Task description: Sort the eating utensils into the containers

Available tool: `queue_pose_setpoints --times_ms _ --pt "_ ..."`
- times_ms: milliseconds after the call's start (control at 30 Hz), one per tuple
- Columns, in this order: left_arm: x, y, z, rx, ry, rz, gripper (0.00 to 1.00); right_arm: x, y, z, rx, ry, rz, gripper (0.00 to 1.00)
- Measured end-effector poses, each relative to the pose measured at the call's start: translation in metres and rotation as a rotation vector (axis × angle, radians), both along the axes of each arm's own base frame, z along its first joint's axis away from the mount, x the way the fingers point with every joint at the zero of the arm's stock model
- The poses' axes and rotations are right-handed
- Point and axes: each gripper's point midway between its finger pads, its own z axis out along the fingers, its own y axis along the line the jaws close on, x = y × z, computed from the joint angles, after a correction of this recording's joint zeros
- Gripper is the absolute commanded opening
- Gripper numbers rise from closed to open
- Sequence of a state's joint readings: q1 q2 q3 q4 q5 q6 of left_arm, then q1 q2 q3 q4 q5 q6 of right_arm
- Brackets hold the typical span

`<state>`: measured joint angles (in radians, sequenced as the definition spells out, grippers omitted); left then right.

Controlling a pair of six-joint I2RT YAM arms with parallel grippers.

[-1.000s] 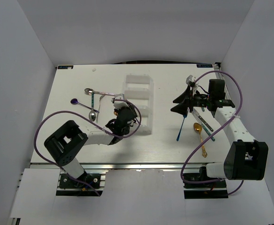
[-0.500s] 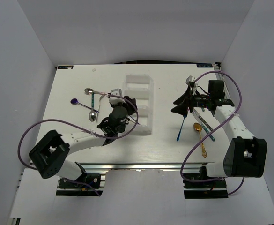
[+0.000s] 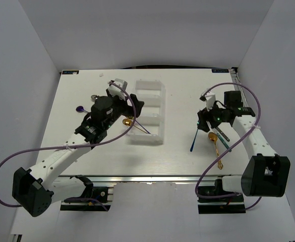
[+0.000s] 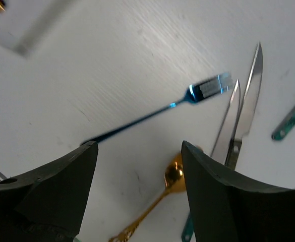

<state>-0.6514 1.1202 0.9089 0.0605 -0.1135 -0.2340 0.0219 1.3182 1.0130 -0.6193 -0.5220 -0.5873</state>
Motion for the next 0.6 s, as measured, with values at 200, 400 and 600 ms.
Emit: queue_pose_setpoints --times_ms 200,400,600 --pt "-0.004 0.019 -0.045 0.113 0.123 -0.047 0.94 -0.043 -0.052 -0.046 -0.268 0.123 -0.143 0.73" --pt "-0.021 0.028 -0.079 0.188 0.193 -0.075 0.95 -0.069 -0.075 -0.070 -0.390 0.225 -0.199 0.66" --pt "-0.029 0.038 -0.053 0.167 0.111 -0.064 0.95 -0.076 -0.085 -0.082 -0.446 0.269 -0.222 0.63"
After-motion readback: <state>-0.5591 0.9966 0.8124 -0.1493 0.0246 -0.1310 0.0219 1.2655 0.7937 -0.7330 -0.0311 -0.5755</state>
